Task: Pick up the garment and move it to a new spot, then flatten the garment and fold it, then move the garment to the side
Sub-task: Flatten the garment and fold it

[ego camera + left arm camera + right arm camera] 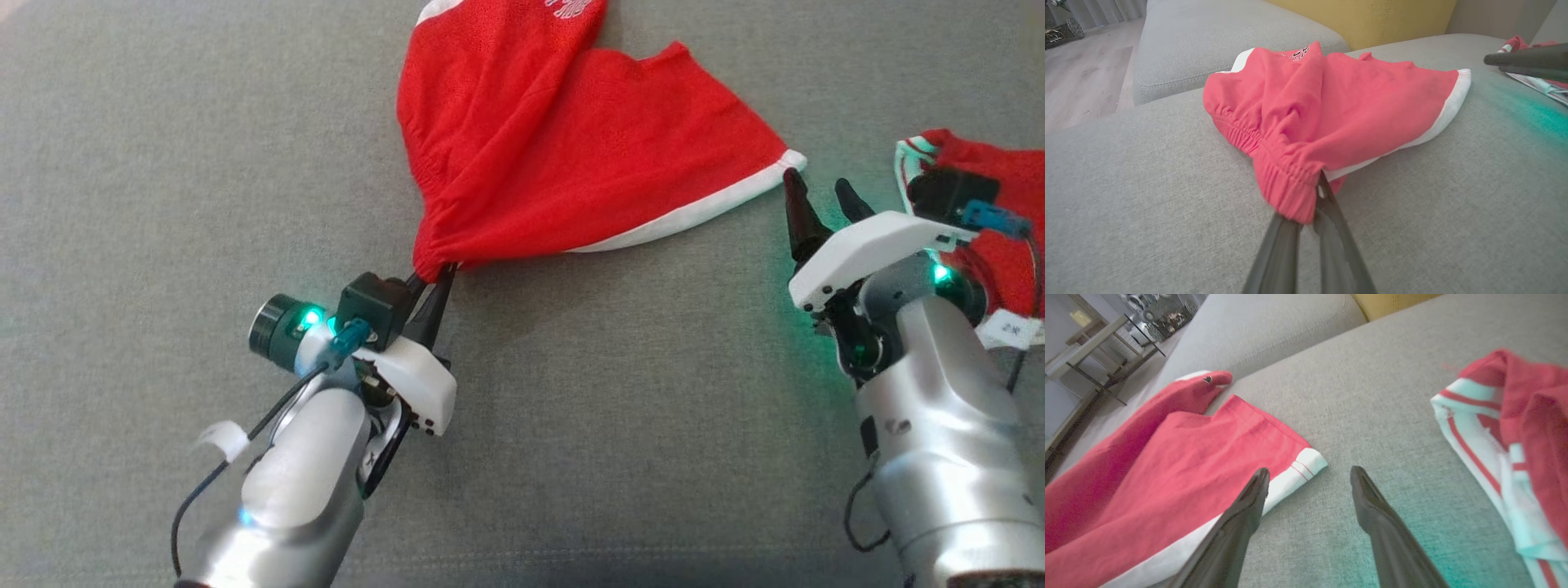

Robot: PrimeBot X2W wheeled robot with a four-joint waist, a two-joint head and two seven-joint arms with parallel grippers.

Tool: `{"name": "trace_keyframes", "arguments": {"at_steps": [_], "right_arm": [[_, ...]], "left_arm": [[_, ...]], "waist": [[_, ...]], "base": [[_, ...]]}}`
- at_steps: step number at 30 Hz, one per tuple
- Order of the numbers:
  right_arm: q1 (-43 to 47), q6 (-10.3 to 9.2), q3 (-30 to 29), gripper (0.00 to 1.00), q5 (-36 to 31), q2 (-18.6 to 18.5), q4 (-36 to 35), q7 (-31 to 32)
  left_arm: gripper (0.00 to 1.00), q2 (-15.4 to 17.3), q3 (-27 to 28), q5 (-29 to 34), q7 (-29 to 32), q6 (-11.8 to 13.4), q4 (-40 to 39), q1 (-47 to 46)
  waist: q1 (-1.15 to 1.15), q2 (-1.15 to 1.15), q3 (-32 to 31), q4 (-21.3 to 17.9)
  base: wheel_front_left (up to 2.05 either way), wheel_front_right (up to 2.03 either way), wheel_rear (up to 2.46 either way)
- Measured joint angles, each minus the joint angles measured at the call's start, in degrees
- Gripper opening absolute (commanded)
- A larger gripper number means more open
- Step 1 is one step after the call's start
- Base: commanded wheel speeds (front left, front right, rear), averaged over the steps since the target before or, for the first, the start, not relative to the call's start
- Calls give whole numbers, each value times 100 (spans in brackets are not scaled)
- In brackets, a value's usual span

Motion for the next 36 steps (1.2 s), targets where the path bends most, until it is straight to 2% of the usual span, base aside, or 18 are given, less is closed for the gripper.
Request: {"name": "trace_keyframes", "arguments": {"at_steps": [9,18,19,20,21,26,36], "right_arm": [[-685,0,-132,100,-364,-242,1026,-53],[-1005,0,59,100,-291,-274,1443,-121],[-1017,0,142,70,-291,-278,1462,-120],[-1018,0,238,21,-288,-280,1479,-116],[-1017,0,335,0,-255,-279,1493,-102],[-1012,0,1074,0,-144,-363,1371,-42],[-1011,0,2394,0,513,-1198,192,-208]], "left_arm": [[0,-70,-118,-7,-2,0,1,-222],[0,-110,-140,-10,-9,1,54,-258],[0,-118,-143,-14,-9,5,75,-281],[0,-122,-144,-40,-9,8,88,-305],[0,-124,-143,-67,-9,9,92,-320],[0,-126,-141,-67,-9,51,177,-321],[0,110,-158,-67,-9,-9,165,-336]], "waist": [[0,0,211,152],[0,0,252,211],[0,0,244,209],[0,0,235,205],[0,0,225,198],[0,0,154,132],[0,0,-293,-73]], "base": [[0,0,0],[0,0,0],[0,0,0],[0,0,0],[0,0,0],[0,0,0],[0,0,0]]}}
